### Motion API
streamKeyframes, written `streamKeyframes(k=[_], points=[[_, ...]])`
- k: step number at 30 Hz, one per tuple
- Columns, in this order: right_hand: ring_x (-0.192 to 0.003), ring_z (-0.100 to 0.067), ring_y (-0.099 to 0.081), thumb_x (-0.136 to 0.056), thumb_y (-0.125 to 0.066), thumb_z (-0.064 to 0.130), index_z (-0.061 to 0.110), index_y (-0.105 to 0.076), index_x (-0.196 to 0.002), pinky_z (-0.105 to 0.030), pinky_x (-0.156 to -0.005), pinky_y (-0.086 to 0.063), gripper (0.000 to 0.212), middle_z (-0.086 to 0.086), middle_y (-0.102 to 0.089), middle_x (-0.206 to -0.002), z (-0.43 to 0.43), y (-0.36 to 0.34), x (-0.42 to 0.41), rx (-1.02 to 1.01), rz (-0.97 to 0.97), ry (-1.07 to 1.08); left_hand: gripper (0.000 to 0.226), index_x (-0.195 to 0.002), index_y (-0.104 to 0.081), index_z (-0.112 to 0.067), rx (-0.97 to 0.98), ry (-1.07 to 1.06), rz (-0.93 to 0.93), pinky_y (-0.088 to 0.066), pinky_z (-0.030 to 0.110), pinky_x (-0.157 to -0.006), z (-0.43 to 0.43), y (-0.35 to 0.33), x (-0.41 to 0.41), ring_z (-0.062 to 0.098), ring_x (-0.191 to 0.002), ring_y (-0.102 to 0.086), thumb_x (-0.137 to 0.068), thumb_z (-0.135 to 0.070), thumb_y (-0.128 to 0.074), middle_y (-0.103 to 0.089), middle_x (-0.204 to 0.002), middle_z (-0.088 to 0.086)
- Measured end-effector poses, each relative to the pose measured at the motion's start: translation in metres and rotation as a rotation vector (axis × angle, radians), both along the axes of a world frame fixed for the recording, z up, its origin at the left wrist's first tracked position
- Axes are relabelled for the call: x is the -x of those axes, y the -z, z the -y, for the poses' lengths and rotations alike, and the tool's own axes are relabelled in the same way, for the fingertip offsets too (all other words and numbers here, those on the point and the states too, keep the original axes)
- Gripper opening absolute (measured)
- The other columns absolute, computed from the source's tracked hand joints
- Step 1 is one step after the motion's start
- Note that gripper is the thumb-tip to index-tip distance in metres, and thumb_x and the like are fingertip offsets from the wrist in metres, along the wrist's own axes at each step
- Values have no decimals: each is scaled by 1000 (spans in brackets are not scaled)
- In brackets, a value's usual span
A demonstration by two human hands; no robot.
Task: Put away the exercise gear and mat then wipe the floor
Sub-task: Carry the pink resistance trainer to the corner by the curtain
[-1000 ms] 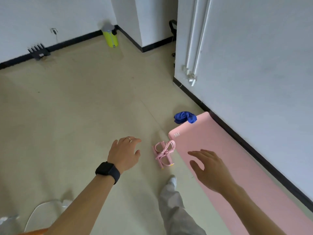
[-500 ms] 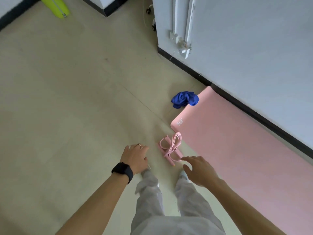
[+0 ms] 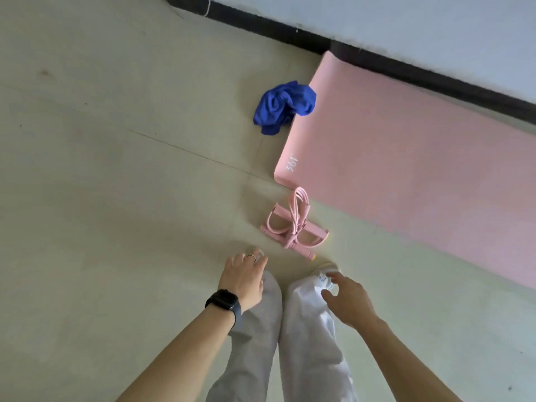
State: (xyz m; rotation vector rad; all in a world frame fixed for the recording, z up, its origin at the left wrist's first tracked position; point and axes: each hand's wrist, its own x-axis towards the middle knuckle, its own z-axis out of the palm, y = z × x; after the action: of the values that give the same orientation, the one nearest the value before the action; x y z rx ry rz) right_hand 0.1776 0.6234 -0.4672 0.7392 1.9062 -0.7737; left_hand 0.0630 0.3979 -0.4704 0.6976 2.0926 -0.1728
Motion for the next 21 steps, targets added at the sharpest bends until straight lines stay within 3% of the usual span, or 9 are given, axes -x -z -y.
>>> streamKeyframes(k=[6,9,12,14,17,19,21], points=[[-124,-23,-56,-95,-54,31,27,-49,-141,-35,-98,-47,46,7,-59,-137,19,137,-23,65,124,48,50,-142,-37,-23,129,169,129,-42,45,-98,15,145,1,32,-124,-49,-95,-30,-51,-40,-152,1],[-129,-25,-49,-94,-55,32,25,-46,-143,-39,-100,-46,50,1,-52,-142,25,208,-31,62,122,80,73,-153,-18,-25,197,171,166,-45,49,-96,13,219,4,36,-129,-44,-93,-37,-58,-16,-164,-3],[-140,-36,-35,-90,-59,36,27,-21,-154,-46,-109,-38,75,-2,-18,-162,31,279,-33,42,140,131,105,-156,13,-33,172,208,129,-40,61,-100,2,290,9,45,-140,-25,-88,-53,-64,22,-164,-6],[-144,-40,-26,-88,-61,43,35,0,-155,-53,-111,-35,91,7,5,-165,34,323,-32,13,136,110,109,-155,18,-35,125,308,60,-35,69,-102,-6,332,8,49,-142,-18,-87,-54,-65,29,-162,-4],[-145,-44,-19,-91,-62,44,42,11,-153,-58,-112,-32,96,12,18,-163,42,375,-29,-36,124,14,100,-154,9,-38,147,379,-28,-31,73,-102,-14,382,4,52,-141,-20,-89,-37,-67,13,-166,0],[-137,-46,-31,-90,-65,36,44,3,-151,-58,-105,-38,92,12,11,-163,50,398,-27,-69,117,-2,89,-150,-6,-39,151,321,-39,-37,71,-97,-11,410,3,50,-135,-29,-88,-26,-68,-5,-162,2],[-120,-46,-44,-87,-67,24,44,-12,-146,-54,-94,-47,83,8,-3,-157,58,417,-29,-124,97,3,76,-145,-26,-35,82,255,-55,-48,59,-87,-5,433,4,44,-118,-46,-86,-18,-70,-23,-155,5]])
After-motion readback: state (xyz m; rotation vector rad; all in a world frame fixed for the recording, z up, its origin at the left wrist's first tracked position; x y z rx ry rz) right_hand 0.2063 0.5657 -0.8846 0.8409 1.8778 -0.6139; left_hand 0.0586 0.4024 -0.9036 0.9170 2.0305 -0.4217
